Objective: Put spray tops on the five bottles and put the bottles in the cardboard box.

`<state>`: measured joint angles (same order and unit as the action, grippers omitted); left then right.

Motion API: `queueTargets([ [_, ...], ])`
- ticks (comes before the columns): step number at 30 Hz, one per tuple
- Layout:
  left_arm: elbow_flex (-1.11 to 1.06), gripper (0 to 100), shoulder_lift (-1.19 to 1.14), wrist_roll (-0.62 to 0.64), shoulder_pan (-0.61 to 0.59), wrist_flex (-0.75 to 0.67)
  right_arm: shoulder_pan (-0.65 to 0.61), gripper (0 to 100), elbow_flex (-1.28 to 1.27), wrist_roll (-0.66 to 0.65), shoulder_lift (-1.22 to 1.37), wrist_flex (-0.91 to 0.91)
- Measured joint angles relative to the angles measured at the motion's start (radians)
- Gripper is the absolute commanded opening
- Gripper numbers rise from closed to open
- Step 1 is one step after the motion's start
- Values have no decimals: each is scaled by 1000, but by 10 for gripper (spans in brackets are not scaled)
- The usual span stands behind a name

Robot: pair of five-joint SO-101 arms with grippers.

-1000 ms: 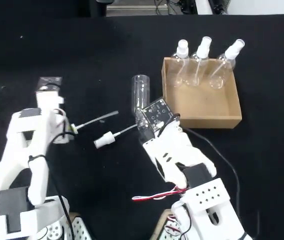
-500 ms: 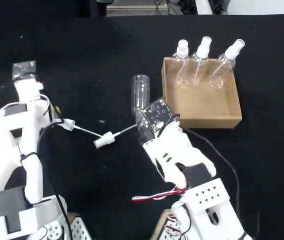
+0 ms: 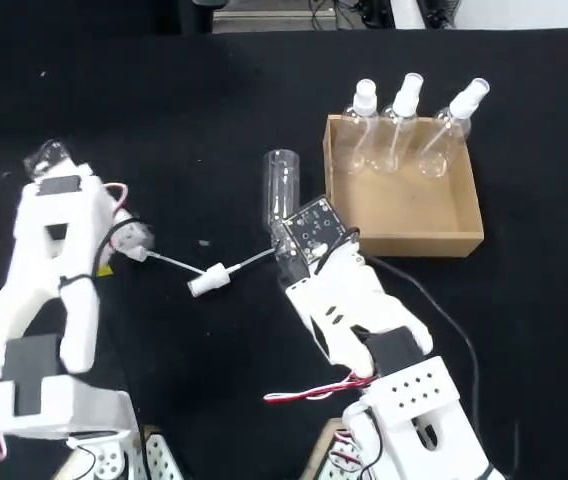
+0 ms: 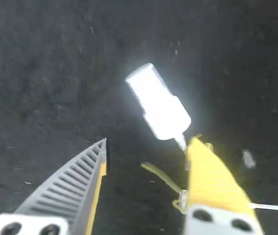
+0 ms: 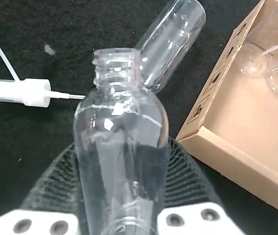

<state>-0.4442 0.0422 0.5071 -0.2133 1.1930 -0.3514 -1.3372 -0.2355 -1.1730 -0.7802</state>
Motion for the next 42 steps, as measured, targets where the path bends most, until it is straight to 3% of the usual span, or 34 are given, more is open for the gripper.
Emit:
queueTargets([
  [8, 115, 312, -140, 43, 15, 31, 0, 11, 0, 0, 0, 0],
  [16, 144, 22, -224, 43, 15, 32, 0, 11, 0, 0, 0, 0],
  [19, 199, 58, -226, 44, 15, 32, 0, 11, 0, 0, 0, 0],
  [23, 245, 30, -226, 40, 15, 32, 0, 11, 0, 0, 0, 0],
  [27, 272, 30, -226, -143, 15, 32, 0, 11, 0, 0, 0, 0],
  [32, 272, 43, -226, -600, 5, 32, 0, 11, 0, 0, 0, 0],
  [34, 253, 109, -226, -767, -2, 26, 0, 11, 0, 0, 0, 0],
  [38, 198, 273, -226, -858, -8, 37, 0, 11, 0, 0, 0, 0],
  [42, 204, 298, -226, -868, -11, 78, 0, 11, 0, 0, 0, 0],
])
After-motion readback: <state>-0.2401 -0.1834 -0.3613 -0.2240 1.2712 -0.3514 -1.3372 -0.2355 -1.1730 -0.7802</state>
